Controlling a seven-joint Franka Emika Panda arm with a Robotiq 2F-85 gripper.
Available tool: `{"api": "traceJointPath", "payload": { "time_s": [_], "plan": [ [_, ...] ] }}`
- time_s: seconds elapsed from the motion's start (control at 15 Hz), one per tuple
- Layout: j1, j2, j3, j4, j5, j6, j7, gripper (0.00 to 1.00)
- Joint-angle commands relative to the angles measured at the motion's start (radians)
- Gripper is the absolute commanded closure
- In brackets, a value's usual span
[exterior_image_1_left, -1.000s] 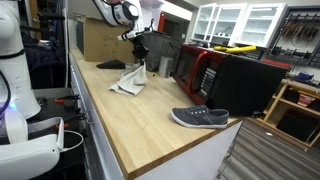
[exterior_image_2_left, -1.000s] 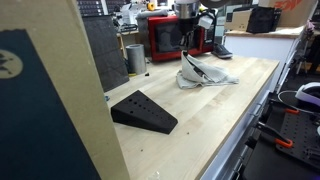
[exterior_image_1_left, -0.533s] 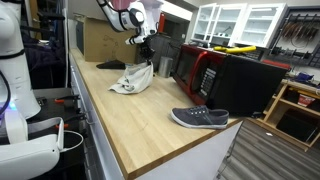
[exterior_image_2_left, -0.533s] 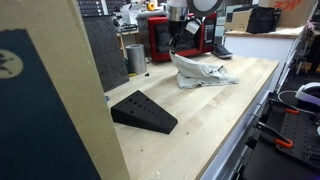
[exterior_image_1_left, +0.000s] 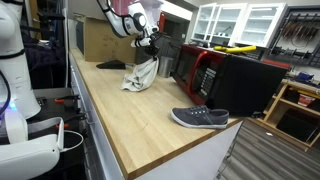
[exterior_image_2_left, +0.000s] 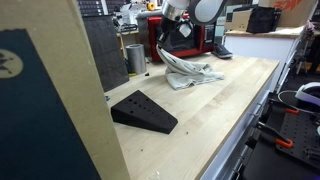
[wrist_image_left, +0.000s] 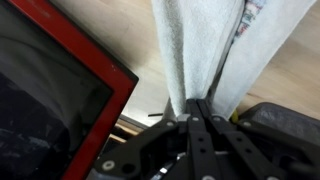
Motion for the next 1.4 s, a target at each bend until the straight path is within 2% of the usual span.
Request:
{"api": "traceJointPath", "payload": {
  "time_s": [0.0,0.33,0.4,0.47,0.6,0.73,0.8,0.93,1.0,1.07,1.13,1.33],
  "plan": [
    [0.017,0.040,-0.057,0.050,-0.061,0.093,0.098,0.99],
    [0.031,0.079,-0.157,0.097,-0.072,0.103,0.252,0.99],
    [0.038,0.090,-0.180,0.109,-0.066,0.113,0.292,0.73],
    [0.044,0.099,-0.198,0.119,-0.055,0.116,0.329,0.71],
    [0.047,0.101,-0.209,0.120,-0.025,0.115,0.393,0.58],
    [0.025,0.062,-0.160,0.085,0.052,0.041,0.389,0.43],
    [-0.001,0.028,-0.104,0.057,0.127,-0.048,0.329,0.36],
    [-0.023,-0.006,-0.038,0.047,0.248,-0.194,0.263,0.21],
    [0.001,-0.022,-0.042,0.050,0.338,-0.273,0.203,0.12],
    [-0.023,-0.033,-0.004,0.063,0.360,-0.366,0.199,0.06],
    [0.001,-0.044,-0.019,0.074,0.414,-0.453,0.164,0.00],
    [0.002,-0.060,-0.010,0.116,0.446,-0.713,0.164,0.00]
  ]
}}
